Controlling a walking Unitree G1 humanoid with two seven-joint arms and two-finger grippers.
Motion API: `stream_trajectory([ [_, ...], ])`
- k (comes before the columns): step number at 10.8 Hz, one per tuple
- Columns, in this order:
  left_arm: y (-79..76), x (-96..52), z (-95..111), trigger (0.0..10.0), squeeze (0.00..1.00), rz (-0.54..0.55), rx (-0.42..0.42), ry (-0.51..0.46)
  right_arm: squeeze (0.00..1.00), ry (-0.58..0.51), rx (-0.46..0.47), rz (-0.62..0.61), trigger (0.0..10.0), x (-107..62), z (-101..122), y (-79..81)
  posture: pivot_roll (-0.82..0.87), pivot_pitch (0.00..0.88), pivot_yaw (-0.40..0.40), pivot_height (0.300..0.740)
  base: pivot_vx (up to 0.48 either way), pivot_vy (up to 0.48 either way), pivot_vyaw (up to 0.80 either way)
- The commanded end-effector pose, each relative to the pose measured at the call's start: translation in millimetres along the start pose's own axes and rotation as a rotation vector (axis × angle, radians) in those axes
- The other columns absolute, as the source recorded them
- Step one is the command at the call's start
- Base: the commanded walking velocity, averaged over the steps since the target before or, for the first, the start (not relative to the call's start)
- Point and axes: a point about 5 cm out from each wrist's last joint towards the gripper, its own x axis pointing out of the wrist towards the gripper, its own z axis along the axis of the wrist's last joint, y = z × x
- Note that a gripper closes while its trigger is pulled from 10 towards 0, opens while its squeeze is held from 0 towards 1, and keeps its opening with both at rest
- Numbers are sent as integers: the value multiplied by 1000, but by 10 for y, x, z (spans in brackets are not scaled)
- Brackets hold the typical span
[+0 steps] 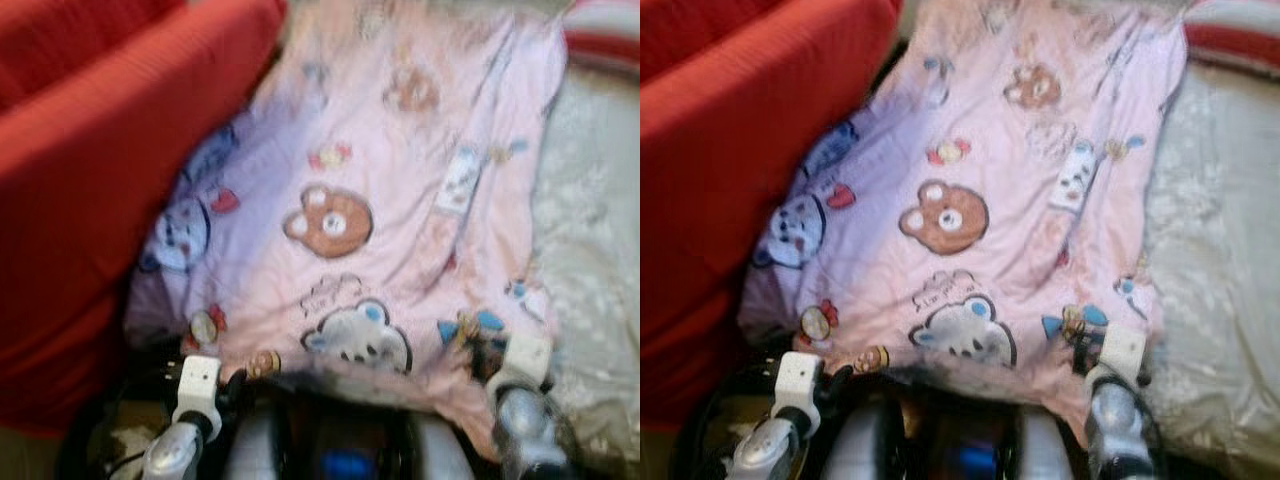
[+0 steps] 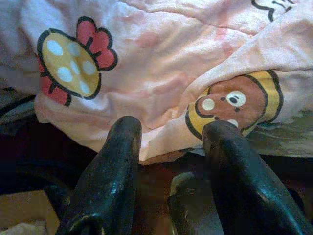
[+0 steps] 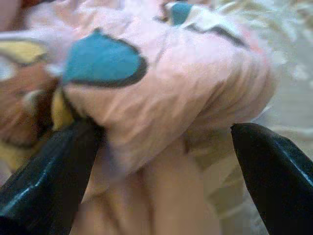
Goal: Clean up the room
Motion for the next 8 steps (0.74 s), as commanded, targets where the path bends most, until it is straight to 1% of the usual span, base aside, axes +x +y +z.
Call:
stream_trajectory([
  [1,44,-46,23,10000,0,14,-7,-24,0,38,18,-71,10000,-3,-62,-107,169,410,70,635,0,0,0],
  [2,64,-79,58,10000,0,18,-4,-44,0,21,51,-127,10000,9,-27,-205,167,430,69,635,0,0,0],
  [3,69,-102,69,10000,0,17,-2,-50,0,28,57,-146,10000,9,-34,-244,170,449,69,635,0,0,0],
  [4,82,-161,86,10000,0,22,2,-58,0,58,55,-137,10000,-15,-113,-283,181,475,69,635,0,0,0],
  [5,99,-201,62,10000,0,31,4,-50,0,34,95,-89,10000,-44,-138,-221,184,478,67,635,0,0,0],
  [6,112,-212,43,10000,0,37,5,-44,0,12,107,-39,10000,-67,-149,-160,186,469,68,635,0,0,0],
  [7,104,-214,49,10000,0,36,8,-36,0,-47,96,49,10000,-99,-123,-46,182,454,71,635,0,0,0],
  [8,95,-208,53,10000,0,31,11,-31,0,-72,111,78,10000,-120,-118,-8,179,444,72,635,0,0,0],
])
